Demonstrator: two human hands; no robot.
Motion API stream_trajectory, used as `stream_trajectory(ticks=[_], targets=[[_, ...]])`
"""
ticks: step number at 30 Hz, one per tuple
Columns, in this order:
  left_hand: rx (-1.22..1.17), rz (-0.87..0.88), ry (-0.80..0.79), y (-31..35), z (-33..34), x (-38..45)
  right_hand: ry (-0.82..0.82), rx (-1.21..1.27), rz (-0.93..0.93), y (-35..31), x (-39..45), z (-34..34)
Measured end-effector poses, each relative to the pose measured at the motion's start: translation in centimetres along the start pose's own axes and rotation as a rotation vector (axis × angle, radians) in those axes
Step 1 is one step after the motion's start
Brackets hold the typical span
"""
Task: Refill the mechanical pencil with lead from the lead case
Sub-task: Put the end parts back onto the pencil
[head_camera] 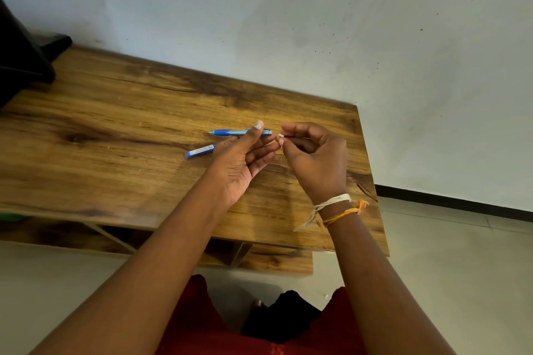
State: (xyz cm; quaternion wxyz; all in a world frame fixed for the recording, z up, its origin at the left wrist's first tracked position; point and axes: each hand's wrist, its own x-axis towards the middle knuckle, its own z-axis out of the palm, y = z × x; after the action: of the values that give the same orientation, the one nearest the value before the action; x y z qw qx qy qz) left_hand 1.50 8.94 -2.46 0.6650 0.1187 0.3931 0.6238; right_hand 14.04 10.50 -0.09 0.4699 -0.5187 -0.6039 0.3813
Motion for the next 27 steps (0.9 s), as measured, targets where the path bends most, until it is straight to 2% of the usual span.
stream_trajectory(ticks=[6, 27], targets=[[0.002, -0.005, -0.018, 0.5, -0.3, -0.3, 0.092, -0.003, -0.082, -0.6, -0.2, 0.7], [-0.002, -0.016, -0.064, 0.6, -0.4, -0.3, 0.096, -0.044, -0.113, -0.8, -0.3, 1.0]])
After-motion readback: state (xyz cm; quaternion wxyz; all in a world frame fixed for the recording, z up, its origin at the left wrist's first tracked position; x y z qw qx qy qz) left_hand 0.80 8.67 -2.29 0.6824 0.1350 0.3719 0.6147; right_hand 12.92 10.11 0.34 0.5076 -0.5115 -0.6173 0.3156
